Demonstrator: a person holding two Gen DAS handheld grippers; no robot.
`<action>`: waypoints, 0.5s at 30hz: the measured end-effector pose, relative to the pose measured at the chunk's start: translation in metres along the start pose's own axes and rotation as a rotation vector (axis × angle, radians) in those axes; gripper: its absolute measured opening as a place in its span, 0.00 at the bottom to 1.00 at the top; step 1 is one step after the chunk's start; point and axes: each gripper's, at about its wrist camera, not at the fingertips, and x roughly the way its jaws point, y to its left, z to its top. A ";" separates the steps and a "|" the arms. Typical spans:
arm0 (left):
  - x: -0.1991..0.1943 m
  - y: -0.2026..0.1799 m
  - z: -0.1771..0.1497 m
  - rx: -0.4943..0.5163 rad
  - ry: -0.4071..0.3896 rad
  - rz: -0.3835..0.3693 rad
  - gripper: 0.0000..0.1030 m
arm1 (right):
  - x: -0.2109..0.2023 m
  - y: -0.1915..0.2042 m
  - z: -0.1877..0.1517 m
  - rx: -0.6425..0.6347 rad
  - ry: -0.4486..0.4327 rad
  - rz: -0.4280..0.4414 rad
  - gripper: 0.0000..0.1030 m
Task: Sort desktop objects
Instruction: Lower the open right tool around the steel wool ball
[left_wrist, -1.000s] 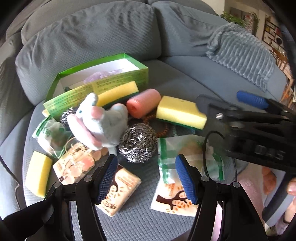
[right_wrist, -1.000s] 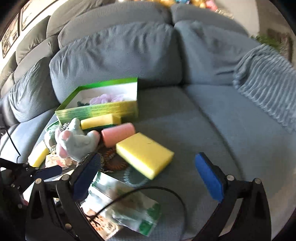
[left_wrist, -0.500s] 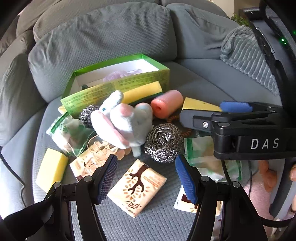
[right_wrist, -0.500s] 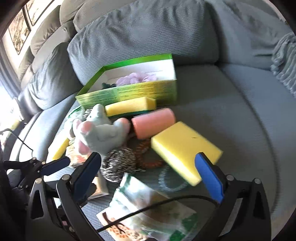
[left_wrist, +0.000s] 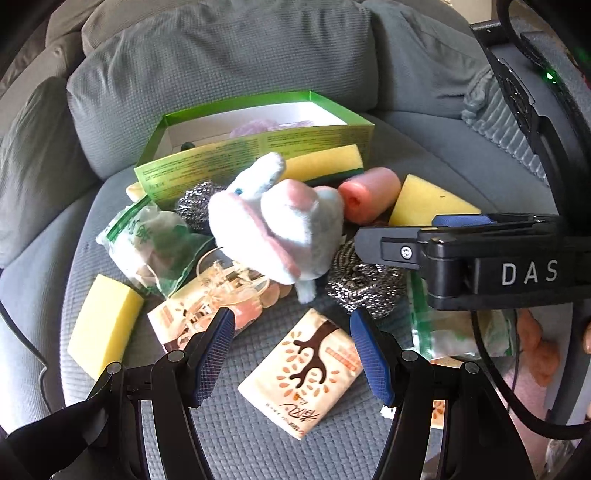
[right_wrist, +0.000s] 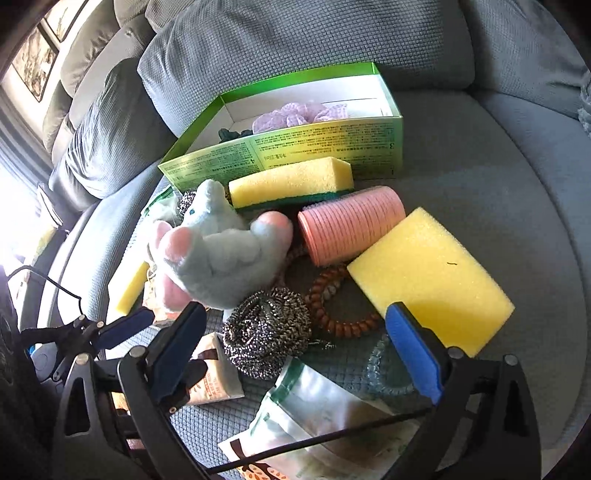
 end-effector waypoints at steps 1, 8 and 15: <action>0.000 0.001 -0.001 -0.001 0.002 0.004 0.64 | 0.001 0.001 0.000 -0.003 0.005 0.000 0.96; -0.002 0.013 -0.007 -0.014 -0.016 0.011 0.64 | 0.013 0.011 -0.005 -0.038 0.043 0.008 0.72; -0.002 0.018 -0.015 -0.014 -0.021 -0.015 0.64 | 0.024 0.016 -0.018 -0.059 0.044 0.000 0.62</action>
